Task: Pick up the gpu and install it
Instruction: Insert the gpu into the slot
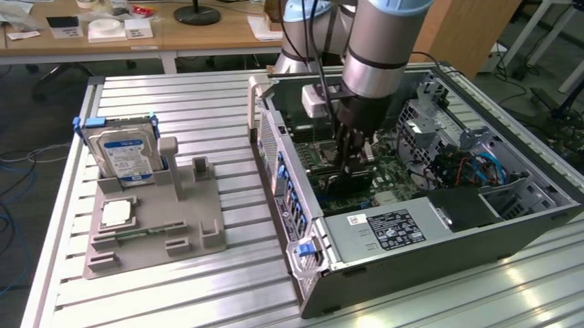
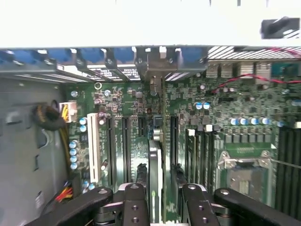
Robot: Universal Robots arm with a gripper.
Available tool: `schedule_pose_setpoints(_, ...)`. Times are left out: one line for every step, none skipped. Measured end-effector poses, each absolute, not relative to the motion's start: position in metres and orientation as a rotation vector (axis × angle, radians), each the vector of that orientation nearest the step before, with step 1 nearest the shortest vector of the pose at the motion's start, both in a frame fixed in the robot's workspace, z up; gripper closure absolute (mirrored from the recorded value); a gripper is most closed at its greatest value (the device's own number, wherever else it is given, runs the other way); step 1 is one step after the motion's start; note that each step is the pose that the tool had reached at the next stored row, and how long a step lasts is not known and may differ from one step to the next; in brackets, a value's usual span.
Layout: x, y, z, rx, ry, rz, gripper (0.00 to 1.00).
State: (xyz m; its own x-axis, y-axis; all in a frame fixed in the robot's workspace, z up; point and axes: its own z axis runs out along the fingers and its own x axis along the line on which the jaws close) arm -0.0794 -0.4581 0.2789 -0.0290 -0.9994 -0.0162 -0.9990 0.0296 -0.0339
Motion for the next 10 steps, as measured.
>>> schedule_pose_setpoints(-0.0794,-0.4581,0.2834,-2.164,2.228,-0.02,0.65)
schedule_pose_setpoints(-0.0794,-0.4581,0.2866,-2.164,2.229,-0.02,0.65)
schedule_pose_setpoints(-0.0794,-0.4581,0.2866,-2.164,2.228,-0.02,0.65)
schedule_pose_setpoints(-0.0794,-0.4581,0.2866,-2.164,2.228,-0.02,0.67)
schedule_pose_setpoints(-0.0794,-0.4581,0.2866,-2.164,2.228,-0.02,0.67)
schedule_pose_setpoints(-0.0794,-0.4581,0.2866,-2.164,2.228,-0.02,0.73)
schedule_pose_setpoints(-0.0794,-0.4581,0.2866,-2.164,2.228,-0.02,0.79)
schedule_pose_setpoints(-0.0794,-0.4581,0.2866,-2.164,2.228,-0.02,0.79)
schedule_pose_setpoints(-0.0794,-0.4581,0.2866,-2.164,2.228,-0.02,0.85)
schedule_pose_setpoints(-0.0794,-0.4581,0.2867,-2.164,2.228,-0.02,0.9)
